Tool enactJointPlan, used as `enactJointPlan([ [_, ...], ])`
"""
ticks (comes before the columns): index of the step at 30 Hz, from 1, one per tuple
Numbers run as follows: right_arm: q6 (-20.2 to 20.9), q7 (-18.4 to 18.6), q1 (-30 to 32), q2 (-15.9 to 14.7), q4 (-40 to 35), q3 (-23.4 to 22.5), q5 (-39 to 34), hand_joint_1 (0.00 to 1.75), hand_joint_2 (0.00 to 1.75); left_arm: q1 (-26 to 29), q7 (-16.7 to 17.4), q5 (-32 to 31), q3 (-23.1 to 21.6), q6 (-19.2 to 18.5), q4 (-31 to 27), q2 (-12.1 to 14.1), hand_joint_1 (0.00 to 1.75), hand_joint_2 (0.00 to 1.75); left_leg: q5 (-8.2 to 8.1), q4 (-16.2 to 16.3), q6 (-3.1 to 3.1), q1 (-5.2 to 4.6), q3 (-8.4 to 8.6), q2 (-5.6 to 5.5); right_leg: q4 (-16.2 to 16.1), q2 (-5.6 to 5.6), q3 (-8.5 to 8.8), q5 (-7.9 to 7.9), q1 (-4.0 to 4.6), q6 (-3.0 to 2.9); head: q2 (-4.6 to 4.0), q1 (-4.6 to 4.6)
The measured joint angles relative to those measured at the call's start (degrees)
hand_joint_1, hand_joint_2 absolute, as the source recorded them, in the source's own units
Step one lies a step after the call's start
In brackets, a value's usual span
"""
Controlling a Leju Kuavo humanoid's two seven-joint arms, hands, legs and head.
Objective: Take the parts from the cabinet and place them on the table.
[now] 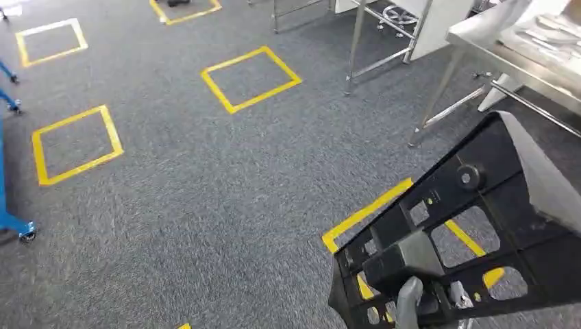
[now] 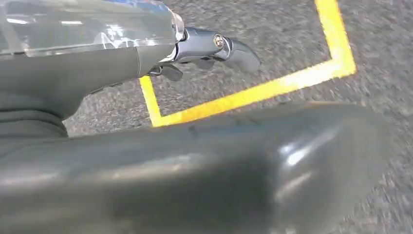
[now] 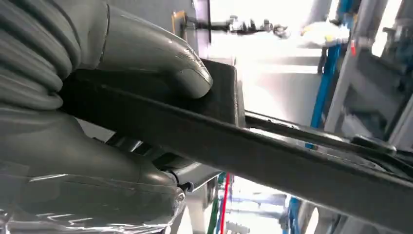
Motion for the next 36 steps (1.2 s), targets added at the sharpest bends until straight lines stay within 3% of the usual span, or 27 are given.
enactJointPlan([
  [2,0.0,0.0,0.0,0.0,0.0,0.0,0.1,1.75,1.75,0.2,0.0,0.1,0.0,0.0,0.0,0.0,0.00,0.00,-4.89,9.6,-0.14,-0.01,-4.49,-1.54,0.0,1.57,-0.30,0.15,0.18,-0.28,0.00,0.00],
  [3,0.0,0.0,0.0,0.0,0.0,0.0,0.1,1.75,1.75,0.2,0.0,0.1,0.0,0.1,0.0,0.0,0.00,0.00,-6.15,13.6,-0.13,-0.01,-6.46,-1.57,0.1,2.40,-0.40,0.18,0.33,-0.34,0.00,0.00],
  [4,0.0,0.1,0.1,0.1,0.0,0.0,0.1,1.75,1.75,0.2,0.0,0.2,0.0,0.1,0.0,0.0,0.00,0.00,-5.90,15.3,-0.01,-0.01,-7.45,-1.57,0.3,3.33,-0.43,0.18,0.42,-0.35,0.00,0.00],
  [5,0.0,0.1,0.1,0.1,0.0,0.0,0.1,1.75,1.75,0.3,0.0,0.2,0.0,0.1,0.0,0.0,0.00,0.00,-4.11,13.9,0.17,-0.01,-6.96,-1.60,0.3,4.26,-0.35,0.17,0.51,-0.36,0.00,0.02],
  [7,0.0,0.1,0.1,0.1,0.0,-0.1,0.1,1.75,1.75,0.3,0.0,0.2,0.0,0.2,0.0,0.0,0.00,0.00,1.36,5.0,0.70,-0.02,-3.21,-2.46,0.5,5.98,-0.14,0.17,0.57,-0.33,0.00,0.00],
  [8,0.0,0.1,0.1,0.2,0.0,-0.1,0.1,1.75,1.75,0.3,0.0,0.2,0.0,0.2,0.0,0.0,0.00,0.00,3.77,-0.1,1.06,-0.02,-1.05,-4.38,0.5,6.68,-0.15,0.19,0.54,-0.27,0.00,0.00],
  [9,0.0,0.1,0.1,0.2,0.0,-0.1,0.1,1.75,1.75,0.4,0.0,0.2,0.0,0.2,0.0,0.2,0.00,0.00,3.07,-2.5,1.51,0.03,-0.25,-8.06,0.7,7.19,-0.46,0.22,0.62,0.02,0.00,0.09],
  [11,0.0,0.1,0.1,0.2,0.0,-0.1,0.1,1.75,1.75,0.3,0.0,0.2,0.0,0.3,0.1,0.2,0.00,0.00,3.33,-3.0,1.50,-0.29,-0.34,-6.82,0.7,8.52,-1.07,0.55,0.12,0.92,0.00,0.04],
  [13,0.0,0.1,0.3,0.2,0.0,-0.1,0.1,1.75,1.75,0.0,0.0,0.2,0.0,0.3,0.1,0.2,0.00,0.00,3.74,-3.4,2.13,-0.41,0.10,-5.53,0.3,10.04,-1.32,1.05,0.05,1.79,0.00,0.04],
  [14,0.0,0.1,0.4,0.2,-0.1,-0.1,0.2,1.75,1.75,0.0,0.0,0.2,0.0,0.3,0.1,0.0,0.00,0.00,4.32,-4.3,2.49,0.21,0.38,-4.27,1.1,7.72,-1.33,0.53,0.15,1.88,0.00,0.13],
  [15,0.0,0.0,0.4,0.2,-0.1,-0.1,0.2,1.75,1.75,0.2,0.0,0.2,0.0,0.3,0.1,0.0,0.00,0.00,4.45,-4.6,3.00,0.12,0.48,-3.66,2.9,4.10,-2.24,-1.20,0.50,2.12,0.00,0.35],
  [16,0.0,0.1,0.3,0.2,-0.1,-0.2,0.2,1.75,1.75,0.3,0.0,0.2,0.0,0.3,0.1,0.0,0.00,0.00,4.51,-4.6,3.06,0.03,0.39,-2.72,6.8,2.41,-4.13,-3.70,0.42,2.39,0.00,0.48],
  [18,0.0,0.1,0.4,0.2,-0.1,-0.2,0.3,1.75,1.75,0.6,0.0,0.2,0.0,0.3,0.1,0.0,0.00,0.00,4.46,-4.5,3.04,-0.03,0.26,-0.99,15.3,1.66,-8.23,-7.40,0.04,2.80,0.00,0.48],
  [19,0.0,0.3,0.4,0.2,-0.1,-0.3,0.3,1.75,1.75,0.6,0.0,0.2,0.0,0.3,0.1,0.0,0.00,0.00,4.39,-4.4,2.98,-0.02,0.23,-0.11,17.7,1.56,-9.38,-7.70,-0.13,2.99,0.00,0.48],
  [21,0.0,0.5,0.5,0.2,-0.1,-0.4,0.3,1.75,1.75,0.5,0.0,0.2,0.0,0.2,0.1,-0.1,0.00,0.00,4.14,-4.3,2.65,0.07,0.31,1.45,14.1,1.11,-7.53,-4.58,-0.52,3.36,0.00,0.48],
  [22,0.0,0.5,0.5,0.2,-0.1,-0.4,0.3,1.75,1.75,0.4,0.0,0.2,-0.1,0.1,0.1,-0.1,0.00,0.00,3.85,-4.1,2.41,0.15,0.43,2.19,8.5,0.35,-4.42,-1.88,-0.66,3.46,0.00,0.48],
  [23,0.0,0.5,0.5,0.2,-0.1,-0.4,0.3,1.75,1.75,0.4,0.0,0.2,-0.1,0.1,0.1,-0.1,0.00,0.00,3.58,-3.9,2.11,0.20,0.59,2.76,3.0,-1.34,-1.23,0.12,-0.67,3.47,0.00,0.48],
  [24,0.0,0.5,0.4,0.2,0.0,-0.4,0.3,1.75,1.75,0.4,0.0,0.2,-0.1,0.0,0.1,0.0,0.00,0.00,3.29,-3.7,1.68,-0.19,0.98,3.26,1.1,-3.99,-0.19,-0.73,-0.30,2.84,0.00,0.42],
  [25,0.0,0.5,0.4,0.2,-0.1,-0.4,0.3,1.75,1.75,0.5,-0.1,0.2,-0.1,0.0,0.1,0.0,0.00,0.00,2.90,-3.5,1.26,-0.32,0.87,3.64,0.6,-4.01,-0.18,-0.22,-0.32,2.61,0.00,0.50],
  [28,0.1,0.5,0.5,0.2,-0.1,-0.6,0.5,1.75,1.75,0.1,-0.1,0.2,-0.1,-0.1,0.1,0.0,0.00,0.00,2.87,-4.0,0.30,-0.16,1.89,5.43,0.9,-1.72,-0.58,-0.34,0.20,1.49,0.00,0.35],
  [29,0.1,0.5,0.6,0.2,-0.1,-0.6,0.5,1.75,1.75,0.0,-0.1,0.2,-0.1,-0.2,0.0,0.0,0.00,0.00,2.30,-3.7,-0.29,0.17,1.80,4.60,0.4,-0.89,-0.28,0.10,-0.51,0.84,0.00,0.33],
  [30,0.1,0.5,0.7,0.3,-0.2,-0.7,0.5,1.75,1.75,0.0,-0.1,0.1,-0.1,-0.2,0.0,0.0,0.00,0.00,0.97,-2.2,-0.48,0.22,1.42,1.44,0.3,-0.36,-0.37,0.21,-0.47,0.60,0.00,0.15],
  [31,0.1,0.6,0.6,0.3,-0.3,-0.7,0.5,1.75,1.75,0.1,-0.1,0.1,-0.1,-0.2,0.0,0.0,0.00,0.00,-1.33,1.2,-0.46,0.33,-0.09,-0.49,0.3,0.20,-0.54,0.31,-0.41,0.21,0.00,0.02],
  [33,0.1,0.6,0.6,0.4,-0.3,-0.7,0.5,1.75,1.75,0.3,-0.1,0.1,-0.1,-0.2,0.1,0.0,0.00,0.00,-5.81,10.7,-0.46,0.30,-4.69,-1.55,0.3,1.71,-0.87,0.46,-0.04,-0.14,0.00,0.00],
  [34,0.1,0.6,0.6,0.4,-0.2,-0.7,0.5,1.75,1.75,0.3,-0.1,0.1,-0.1,-0.2,0.1,0.0,0.00,0.00,-6.54,13.5,-0.42,0.30,-6.11,-1.55,0.4,2.38,-0.97,0.50,0.11,-0.20,0.00,-0.02],
  [35,0.1,0.6,0.7,0.4,-0.2,-0.8,0.5,1.75,1.75,0.3,-0.1,0.1,-0.1,-0.2,0.1,0.0,0.00,0.00,-5.70,14.7,-0.18,0.29,-6.98,-1.57,0.5,3.55,-0.99,0.53,0.36,-0.26,0.00,-0.02],
  [36,0.1,0.7,0.7,0.4,-0.2,-0.8,0.5,1.75,1.75,0.4,-0.1,0.0,-0.1,-0.2,0.1,0.0,0.00,0.00,-4.22,13.2,0.03,0.25,-6.44,-1.58,0.5,4.21,-0.96,0.54,0.44,-0.26,0.00,0.00],
])
